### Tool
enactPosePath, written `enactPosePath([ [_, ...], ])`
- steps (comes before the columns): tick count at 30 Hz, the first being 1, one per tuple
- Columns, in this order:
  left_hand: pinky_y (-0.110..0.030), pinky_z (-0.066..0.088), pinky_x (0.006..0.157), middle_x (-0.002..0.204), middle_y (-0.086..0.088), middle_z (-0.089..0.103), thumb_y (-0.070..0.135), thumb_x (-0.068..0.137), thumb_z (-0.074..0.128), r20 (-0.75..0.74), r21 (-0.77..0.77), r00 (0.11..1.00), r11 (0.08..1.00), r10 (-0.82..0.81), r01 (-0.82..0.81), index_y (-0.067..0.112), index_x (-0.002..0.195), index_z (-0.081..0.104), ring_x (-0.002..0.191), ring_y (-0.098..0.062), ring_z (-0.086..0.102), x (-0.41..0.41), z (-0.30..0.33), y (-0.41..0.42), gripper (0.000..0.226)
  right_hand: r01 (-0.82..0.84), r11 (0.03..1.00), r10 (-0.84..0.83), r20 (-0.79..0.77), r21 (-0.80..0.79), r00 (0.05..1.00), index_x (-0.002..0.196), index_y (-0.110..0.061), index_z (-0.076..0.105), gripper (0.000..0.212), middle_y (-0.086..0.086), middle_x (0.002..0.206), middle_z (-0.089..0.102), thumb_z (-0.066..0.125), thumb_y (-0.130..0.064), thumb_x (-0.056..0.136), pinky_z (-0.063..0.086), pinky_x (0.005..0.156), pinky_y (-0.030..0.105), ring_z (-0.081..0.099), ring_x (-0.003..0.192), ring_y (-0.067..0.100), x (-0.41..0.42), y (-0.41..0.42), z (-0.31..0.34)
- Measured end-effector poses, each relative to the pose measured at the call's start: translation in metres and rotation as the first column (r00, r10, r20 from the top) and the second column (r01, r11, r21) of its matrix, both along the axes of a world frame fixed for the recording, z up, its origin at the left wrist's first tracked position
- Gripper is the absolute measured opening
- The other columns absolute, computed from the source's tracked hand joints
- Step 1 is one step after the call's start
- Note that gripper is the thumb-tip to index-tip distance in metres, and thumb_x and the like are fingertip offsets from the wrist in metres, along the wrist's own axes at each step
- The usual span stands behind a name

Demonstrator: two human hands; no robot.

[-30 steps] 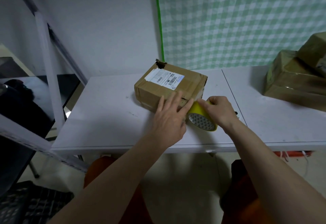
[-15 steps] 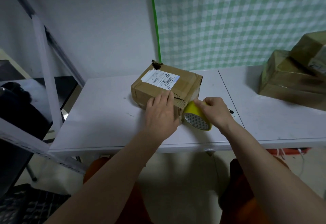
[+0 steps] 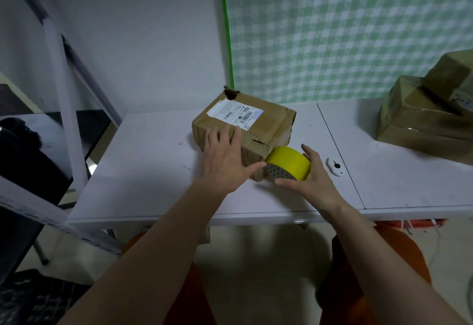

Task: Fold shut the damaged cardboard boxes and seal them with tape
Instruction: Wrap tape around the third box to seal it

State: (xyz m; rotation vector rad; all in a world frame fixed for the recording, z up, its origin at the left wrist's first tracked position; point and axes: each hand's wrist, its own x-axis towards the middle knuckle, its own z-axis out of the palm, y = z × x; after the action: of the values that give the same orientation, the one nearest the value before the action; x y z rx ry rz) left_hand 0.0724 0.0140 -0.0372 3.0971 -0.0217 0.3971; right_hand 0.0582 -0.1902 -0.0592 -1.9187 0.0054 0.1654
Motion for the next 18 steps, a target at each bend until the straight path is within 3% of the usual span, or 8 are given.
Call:
enactPosePath([
  [3,-0.048,0.026,0.111,0.138,-0.013,0.040,0.084,0.071,0.039,0.042,-0.027,0.999,1.000,-0.002,0.004,0.013,0.142,0.035,0.124,-0.032,0.032,0.002,0.001,0.000,0.101,0.122,0.992,-0.122,0.016,0.029,0.992,0.145,-0.016,0.025,0.087,-0.003,0.123,0.037,0.078,-0.014,0.075,0.037,0.085,0.024,0.041,0.106,0.010,0.000,0.006,-0.003],
  [6,-0.051,0.030,0.108,0.128,-0.015,0.049,0.083,0.071,0.037,0.107,-0.058,0.994,0.998,0.023,-0.017,0.011,0.134,0.046,0.116,-0.033,0.039,0.002,-0.001,-0.002,0.096,0.247,0.967,-0.248,0.020,0.063,0.968,0.142,-0.014,0.030,0.075,0.001,0.120,0.044,0.072,-0.013,0.080,0.040,0.082,0.027,0.046,0.104,0.015,0.002,0.015,-0.005],
  [11,-0.052,0.032,0.106,0.114,-0.014,0.056,0.077,0.065,0.038,0.211,-0.188,0.968,0.977,0.137,-0.098,0.008,0.123,0.054,0.107,-0.033,0.045,0.004,0.002,-0.005,0.091,0.421,0.829,-0.408,-0.117,0.367,0.906,0.132,-0.011,0.040,0.066,0.005,0.110,0.056,0.076,-0.018,0.077,0.047,0.078,0.023,0.059,0.096,0.015,0.010,0.035,-0.003],
  [14,-0.051,0.028,0.109,0.116,-0.013,0.055,0.078,0.064,0.035,0.206,-0.239,0.955,0.957,0.214,-0.163,0.009,0.127,0.052,0.108,-0.032,0.044,0.005,0.007,-0.002,0.095,0.444,0.686,-0.401,-0.210,0.577,0.892,0.109,-0.007,0.056,0.033,0.006,0.095,0.062,0.070,-0.016,0.080,0.050,0.072,0.027,0.061,0.091,0.020,0.016,0.054,-0.001],
  [16,-0.050,0.026,0.111,0.121,-0.012,0.052,0.079,0.064,0.030,0.174,-0.278,0.946,0.936,0.273,-0.219,0.011,0.134,0.047,0.112,-0.032,0.042,0.005,0.010,0.001,0.099,0.438,0.640,-0.372,-0.245,0.631,0.895,0.098,-0.018,0.058,0.012,-0.001,0.093,0.060,0.061,-0.014,0.088,0.046,0.070,0.026,0.056,0.091,0.016,0.022,0.067,0.000],
  [18,-0.048,0.026,0.110,0.122,-0.011,0.049,0.082,0.064,0.025,0.148,-0.311,0.937,0.914,0.318,-0.261,0.014,0.138,0.043,0.111,-0.031,0.040,0.004,0.013,0.004,0.102,0.393,0.605,-0.279,-0.279,0.692,0.919,0.104,-0.024,0.055,0.015,-0.005,0.103,0.060,0.054,-0.015,0.092,0.043,0.070,0.025,0.053,0.098,0.014,0.029,0.078,0.005],
])
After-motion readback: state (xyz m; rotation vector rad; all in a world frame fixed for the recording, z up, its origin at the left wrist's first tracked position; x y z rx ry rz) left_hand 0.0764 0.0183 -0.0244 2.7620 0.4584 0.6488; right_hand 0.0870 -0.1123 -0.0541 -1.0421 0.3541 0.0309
